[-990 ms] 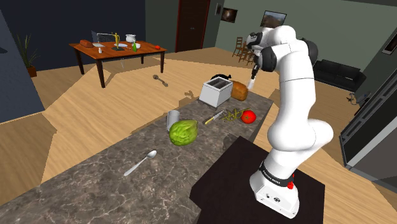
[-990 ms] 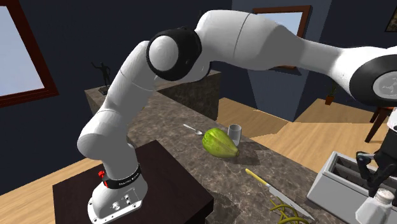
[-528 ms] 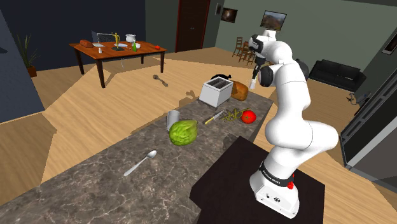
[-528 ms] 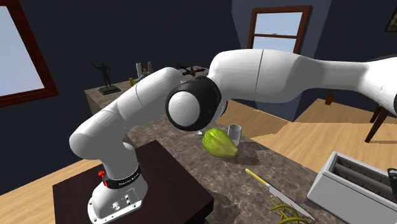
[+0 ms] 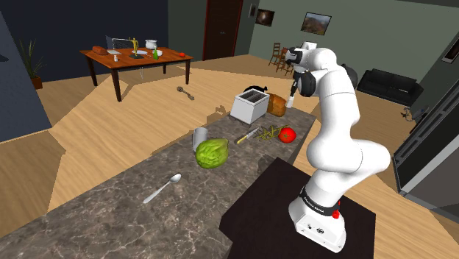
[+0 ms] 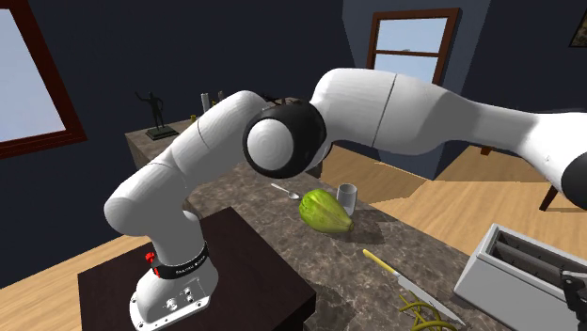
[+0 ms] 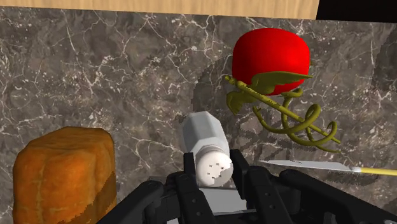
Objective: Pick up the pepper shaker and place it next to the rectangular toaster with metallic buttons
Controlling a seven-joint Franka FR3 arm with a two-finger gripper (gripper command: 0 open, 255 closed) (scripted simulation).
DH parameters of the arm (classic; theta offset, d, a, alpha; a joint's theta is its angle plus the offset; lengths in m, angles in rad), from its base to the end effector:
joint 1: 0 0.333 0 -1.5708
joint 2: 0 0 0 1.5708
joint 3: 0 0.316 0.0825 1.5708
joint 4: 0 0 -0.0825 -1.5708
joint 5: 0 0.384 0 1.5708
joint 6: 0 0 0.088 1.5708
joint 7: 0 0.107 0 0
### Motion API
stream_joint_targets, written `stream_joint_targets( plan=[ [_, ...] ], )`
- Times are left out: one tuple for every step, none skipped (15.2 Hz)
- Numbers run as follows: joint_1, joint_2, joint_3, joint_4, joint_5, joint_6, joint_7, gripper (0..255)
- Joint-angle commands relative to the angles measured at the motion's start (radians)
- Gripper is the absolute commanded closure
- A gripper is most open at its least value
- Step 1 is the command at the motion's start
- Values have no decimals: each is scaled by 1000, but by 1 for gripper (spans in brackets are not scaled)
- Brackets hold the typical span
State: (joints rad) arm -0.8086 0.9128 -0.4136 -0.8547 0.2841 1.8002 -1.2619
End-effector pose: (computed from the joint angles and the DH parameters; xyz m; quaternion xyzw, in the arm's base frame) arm 0.4137 -0.6664 0.3889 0.9961 0.0748 -0.0041 0.0467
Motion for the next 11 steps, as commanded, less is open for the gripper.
stream_joint_targets(
  plan=[
    [5,2,1,-26,2,27,-2,255],
    [7,2,1,-40,2,41,-3,255],
    [10,3,1,-53,3,54,-5,255],
    [12,4,1,-65,4,67,-6,255],
    [14,5,2,-77,5,79,-7,255],
    [16,7,3,-88,6,91,-8,255],
    [17,9,3,-98,7,103,-9,255],
    [18,12,4,-107,8,114,-10,255],
    [20,14,5,-116,9,126,-11,255],
    [21,18,5,-124,10,137,-12,255],
    [22,21,6,-132,11,148,-13,255]
  ],
)
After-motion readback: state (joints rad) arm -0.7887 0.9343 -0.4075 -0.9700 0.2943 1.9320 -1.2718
